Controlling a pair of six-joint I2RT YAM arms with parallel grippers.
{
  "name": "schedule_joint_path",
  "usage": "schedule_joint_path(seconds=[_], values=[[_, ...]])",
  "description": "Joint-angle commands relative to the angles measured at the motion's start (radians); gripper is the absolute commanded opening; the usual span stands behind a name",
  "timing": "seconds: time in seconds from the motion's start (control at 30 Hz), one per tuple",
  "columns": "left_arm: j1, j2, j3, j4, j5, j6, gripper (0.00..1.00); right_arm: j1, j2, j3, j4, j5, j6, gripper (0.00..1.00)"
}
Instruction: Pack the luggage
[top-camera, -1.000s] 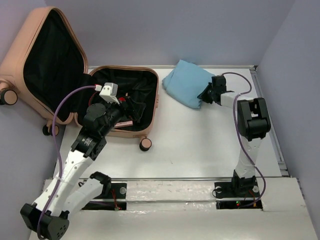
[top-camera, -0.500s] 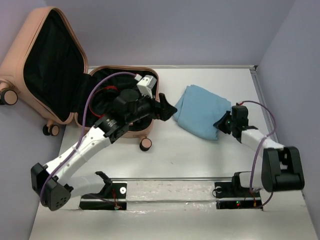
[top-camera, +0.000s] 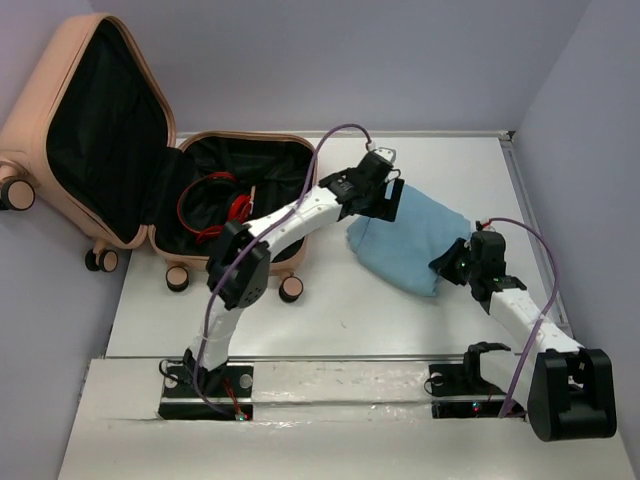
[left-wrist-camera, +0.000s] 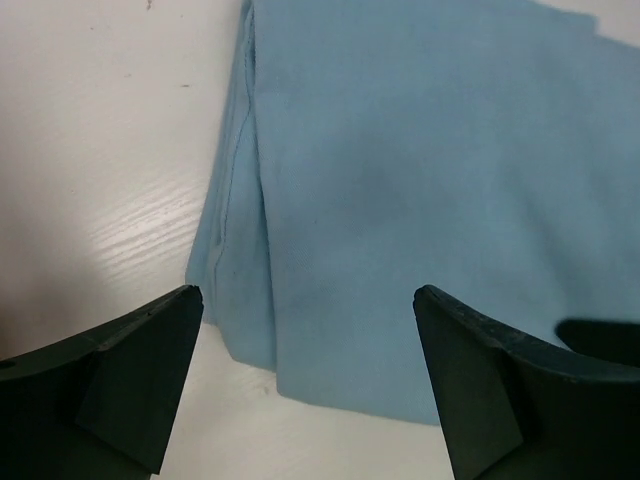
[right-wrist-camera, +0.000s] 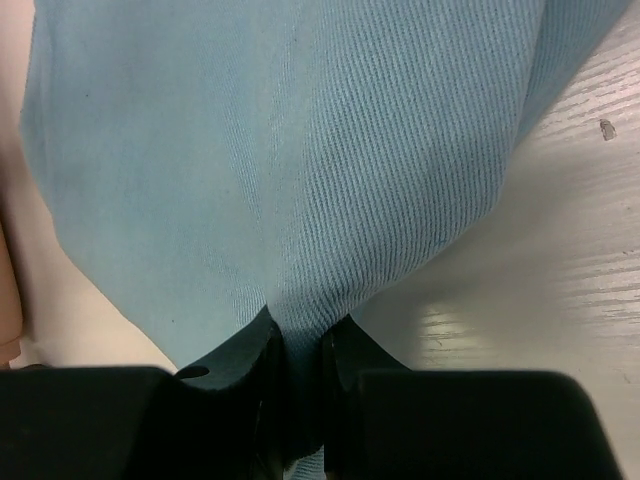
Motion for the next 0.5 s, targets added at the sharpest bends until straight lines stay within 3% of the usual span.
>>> schedule_joint_path(seconds=[0.0, 0.17, 0.3, 0.4, 0.47], values=[[0.005, 0.178, 0.284, -0.194, -0.066, 0.061, 0.99, -0.007, -0.035, -0.003, 0.024, -0.074, -0.033, 0.07], [0.08, 0.479, 0.551, -0.312, 0.083, 0.064, 0.99, -0.007, -0.04, -0.016, 0.043, -0.113, -0.034, 0.07], [0.089, 0.533, 0.478, -0.251, 0.264, 0.076, 0.98, -0.007, -0.039, -0.02, 0.059, -0.125, -0.03, 0.07], [0.086, 0.544, 0.406, -0.205, 0.277, 0.062, 0.94, -0.007, -0.028, -0.017, 0.07, -0.134, -0.031, 0.07], [0.083, 0.571, 0.397, -0.195, 0.299, 0.059, 0.84, -0.007, -0.023, -0.014, 0.076, -0.136, -0.03, 0.07]])
